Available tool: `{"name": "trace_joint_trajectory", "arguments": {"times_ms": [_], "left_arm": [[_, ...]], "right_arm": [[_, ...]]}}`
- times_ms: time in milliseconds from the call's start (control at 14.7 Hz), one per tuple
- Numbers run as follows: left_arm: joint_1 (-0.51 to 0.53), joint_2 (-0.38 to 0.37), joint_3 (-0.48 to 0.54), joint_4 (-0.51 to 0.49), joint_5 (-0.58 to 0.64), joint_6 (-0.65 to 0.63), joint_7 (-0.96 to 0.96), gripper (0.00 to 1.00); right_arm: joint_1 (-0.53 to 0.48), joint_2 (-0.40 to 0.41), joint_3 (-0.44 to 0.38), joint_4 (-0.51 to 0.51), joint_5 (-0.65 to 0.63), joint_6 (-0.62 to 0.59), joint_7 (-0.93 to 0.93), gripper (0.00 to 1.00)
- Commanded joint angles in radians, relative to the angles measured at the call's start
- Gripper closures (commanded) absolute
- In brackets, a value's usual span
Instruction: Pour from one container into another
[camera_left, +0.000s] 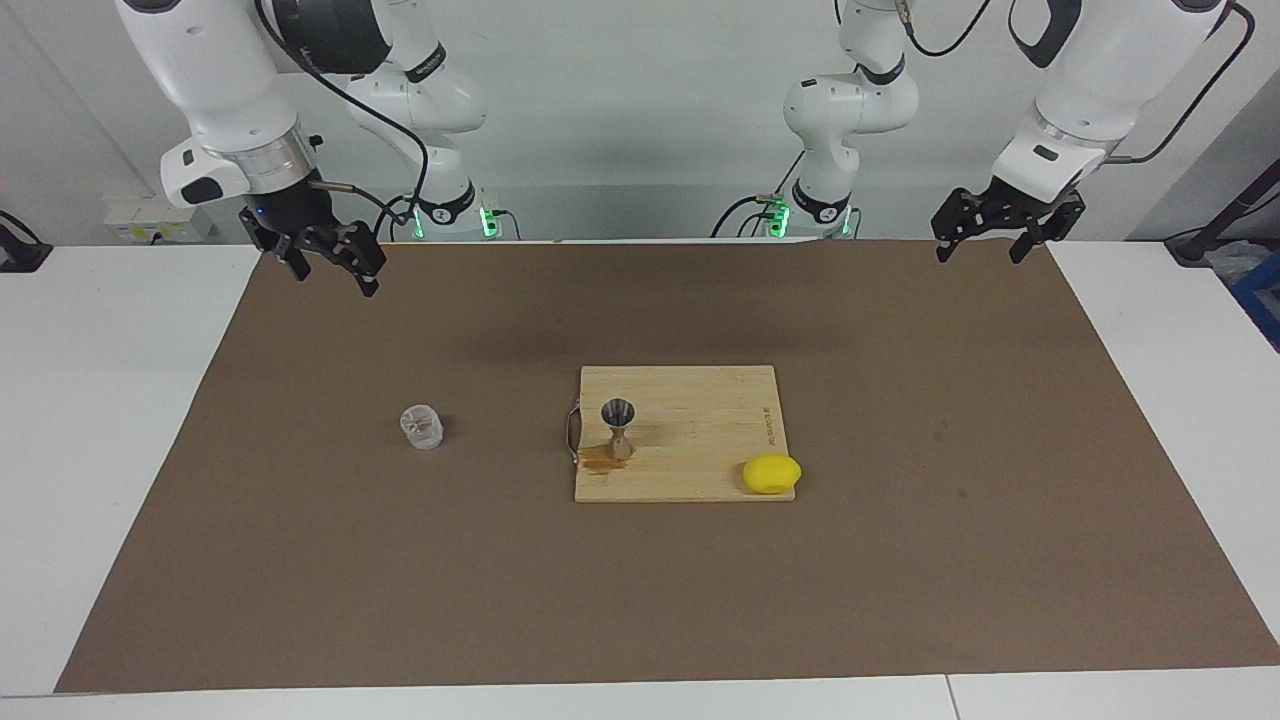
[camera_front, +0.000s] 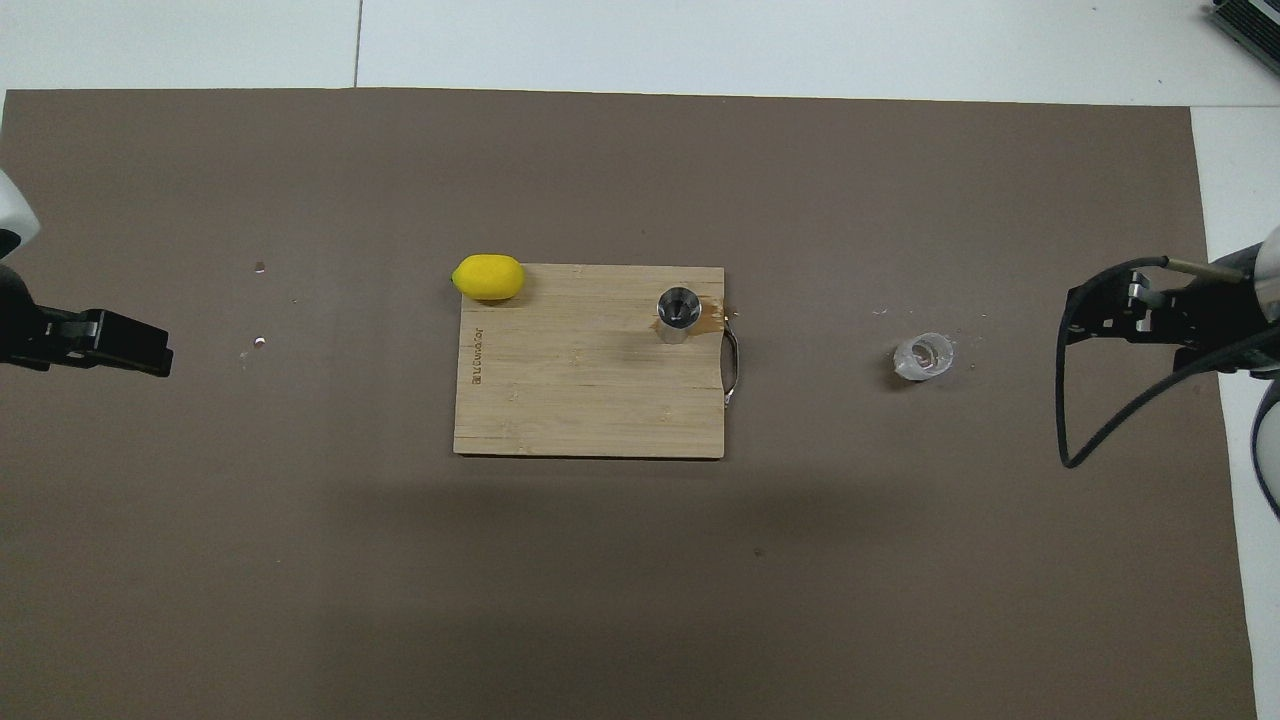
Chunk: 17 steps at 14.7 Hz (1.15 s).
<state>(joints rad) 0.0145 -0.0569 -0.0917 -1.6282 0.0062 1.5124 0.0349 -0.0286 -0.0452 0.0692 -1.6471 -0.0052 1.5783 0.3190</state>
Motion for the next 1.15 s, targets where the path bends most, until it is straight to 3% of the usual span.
{"name": "trace_joint_trajectory", "arguments": {"times_ms": [0, 1086], "left_arm": [[0.016, -0.034, -0.008, -0.038, -0.012, 0.014, 0.010, 0.00], [0.016, -0.034, -0.010, -0.041, -0.012, 0.040, 0.011, 0.00]], "right_arm": [[0.001, 0.025, 0.006, 0.030, -0.024, -0.021, -0.069, 0.01], [0.010, 0.024, 0.007, -0.011, -0.009, -0.024, -0.113, 0.02]]}}
